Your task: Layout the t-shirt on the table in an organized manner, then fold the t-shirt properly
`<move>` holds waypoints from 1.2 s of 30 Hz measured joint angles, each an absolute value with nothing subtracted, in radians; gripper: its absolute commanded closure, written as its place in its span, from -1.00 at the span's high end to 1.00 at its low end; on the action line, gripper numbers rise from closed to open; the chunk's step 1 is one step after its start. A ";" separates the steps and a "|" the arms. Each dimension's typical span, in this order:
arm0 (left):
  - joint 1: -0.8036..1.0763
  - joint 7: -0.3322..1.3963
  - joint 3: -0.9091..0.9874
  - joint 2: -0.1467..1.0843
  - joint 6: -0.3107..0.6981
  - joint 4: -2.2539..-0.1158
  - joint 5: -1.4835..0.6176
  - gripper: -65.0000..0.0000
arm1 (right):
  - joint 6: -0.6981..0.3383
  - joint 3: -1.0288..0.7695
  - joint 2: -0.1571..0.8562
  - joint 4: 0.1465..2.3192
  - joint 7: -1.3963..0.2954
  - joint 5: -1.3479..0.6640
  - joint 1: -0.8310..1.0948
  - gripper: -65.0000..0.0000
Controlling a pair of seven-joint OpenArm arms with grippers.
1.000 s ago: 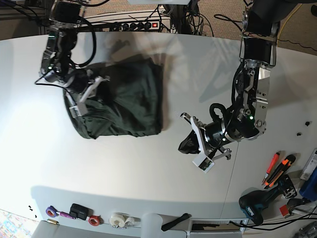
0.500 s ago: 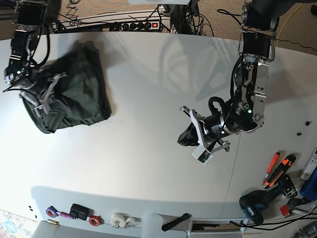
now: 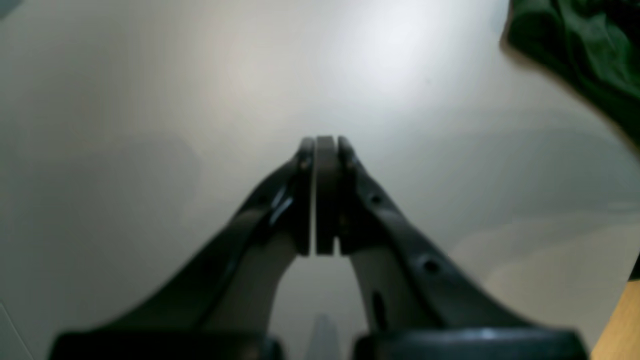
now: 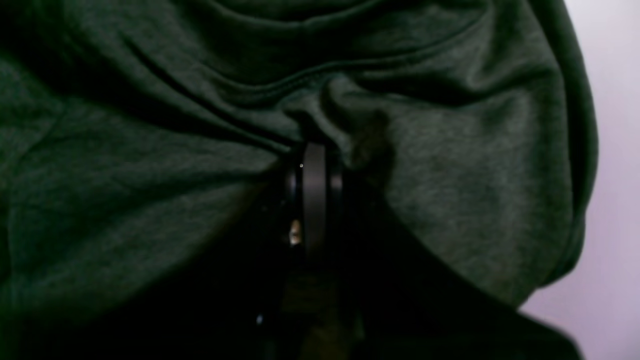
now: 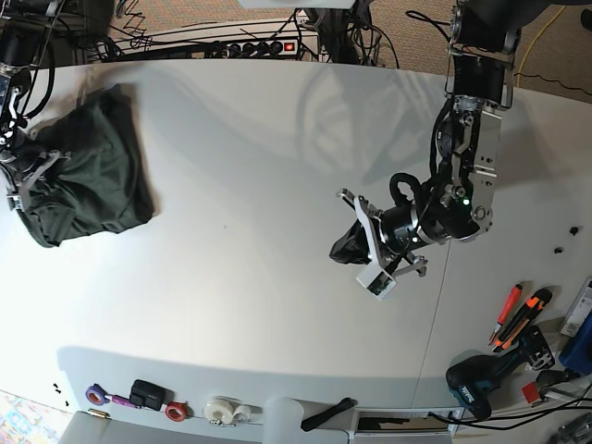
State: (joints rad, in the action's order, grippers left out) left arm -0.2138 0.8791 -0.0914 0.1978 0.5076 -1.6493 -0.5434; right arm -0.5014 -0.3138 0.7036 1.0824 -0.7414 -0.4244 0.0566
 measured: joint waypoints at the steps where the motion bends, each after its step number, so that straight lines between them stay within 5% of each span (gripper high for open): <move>1: -0.213 0.879 -0.091 0.197 0.514 -1.649 -0.545 -1.00 | -0.486 -0.332 0.702 1.072 -0.741 -0.423 0.056 -1.00; 11: -0.211 0.875 -0.091 0.198 0.517 -1.649 -0.552 -1.00 | -0.434 -0.544 0.694 1.043 -0.868 -0.385 0.070 -1.00; 20: -0.211 0.852 -0.091 0.197 0.517 -1.649 -0.575 -1.00 | -0.453 -0.560 0.702 1.038 -0.850 -0.429 0.078 -1.00; 29: -0.214 0.635 -0.091 0.198 0.522 -1.649 -0.588 -1.00 | -0.460 -0.583 0.854 1.195 -0.846 -0.619 -0.053 -1.00; 34: -0.225 0.613 -0.050 0.196 0.709 -1.678 -0.587 -1.00 | -0.639 -0.641 0.843 1.399 -0.887 -0.765 -0.071 -1.00; 36: -0.203 0.561 0.015 0.193 0.704 -1.727 -0.591 -1.00 | -0.680 -0.677 0.817 1.497 -0.915 -0.822 -0.071 -1.00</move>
State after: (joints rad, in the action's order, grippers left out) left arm -0.2031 0.5610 0.0147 0.1928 0.7036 -1.7267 -0.5907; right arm -0.6800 -0.6773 0.8169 1.4971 -0.9146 -0.8223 -0.0711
